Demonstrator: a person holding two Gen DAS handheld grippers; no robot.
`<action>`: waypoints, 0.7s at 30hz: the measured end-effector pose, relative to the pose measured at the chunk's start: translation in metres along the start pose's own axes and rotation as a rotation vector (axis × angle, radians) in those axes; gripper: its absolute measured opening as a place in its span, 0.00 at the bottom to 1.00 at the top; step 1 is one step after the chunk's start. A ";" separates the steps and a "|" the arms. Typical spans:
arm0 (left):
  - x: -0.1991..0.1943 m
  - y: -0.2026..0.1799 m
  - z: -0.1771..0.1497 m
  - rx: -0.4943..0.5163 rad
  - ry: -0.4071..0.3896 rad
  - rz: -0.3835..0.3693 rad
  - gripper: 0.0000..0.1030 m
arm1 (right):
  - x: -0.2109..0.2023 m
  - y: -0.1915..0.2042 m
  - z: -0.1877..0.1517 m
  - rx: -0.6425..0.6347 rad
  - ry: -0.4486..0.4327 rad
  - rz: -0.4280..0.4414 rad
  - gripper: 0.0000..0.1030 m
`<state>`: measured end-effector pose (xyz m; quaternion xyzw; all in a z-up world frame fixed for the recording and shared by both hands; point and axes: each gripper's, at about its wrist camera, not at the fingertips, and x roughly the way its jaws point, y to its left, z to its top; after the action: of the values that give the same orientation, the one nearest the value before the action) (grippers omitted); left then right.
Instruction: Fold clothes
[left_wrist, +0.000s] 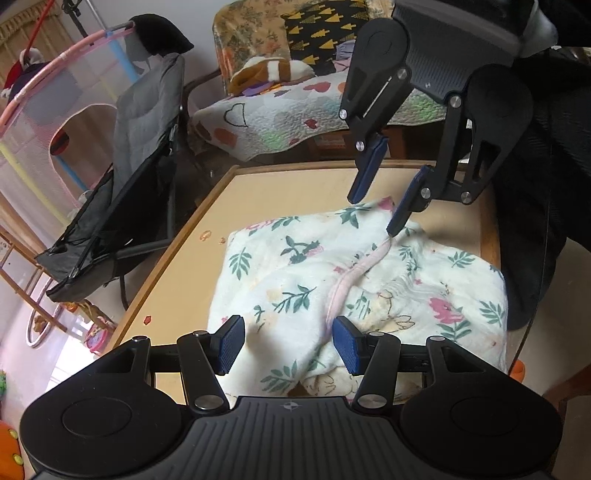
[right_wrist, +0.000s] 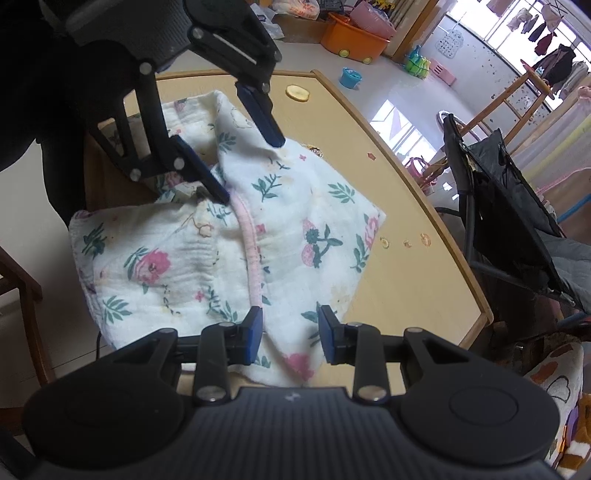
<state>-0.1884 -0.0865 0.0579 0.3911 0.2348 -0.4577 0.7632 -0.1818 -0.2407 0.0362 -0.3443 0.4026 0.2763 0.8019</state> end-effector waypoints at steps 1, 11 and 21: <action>0.001 -0.001 0.001 0.010 0.005 -0.004 0.51 | 0.000 0.000 0.000 0.001 -0.001 -0.001 0.31; 0.005 -0.006 0.003 0.053 0.043 -0.026 0.25 | 0.001 0.002 -0.002 0.022 -0.006 0.003 0.32; 0.007 0.007 0.002 -0.069 0.050 -0.061 0.09 | -0.002 0.001 0.000 0.032 -0.020 0.020 0.31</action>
<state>-0.1795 -0.0901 0.0569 0.3687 0.2811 -0.4623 0.7558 -0.1838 -0.2401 0.0374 -0.3243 0.4023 0.2813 0.8086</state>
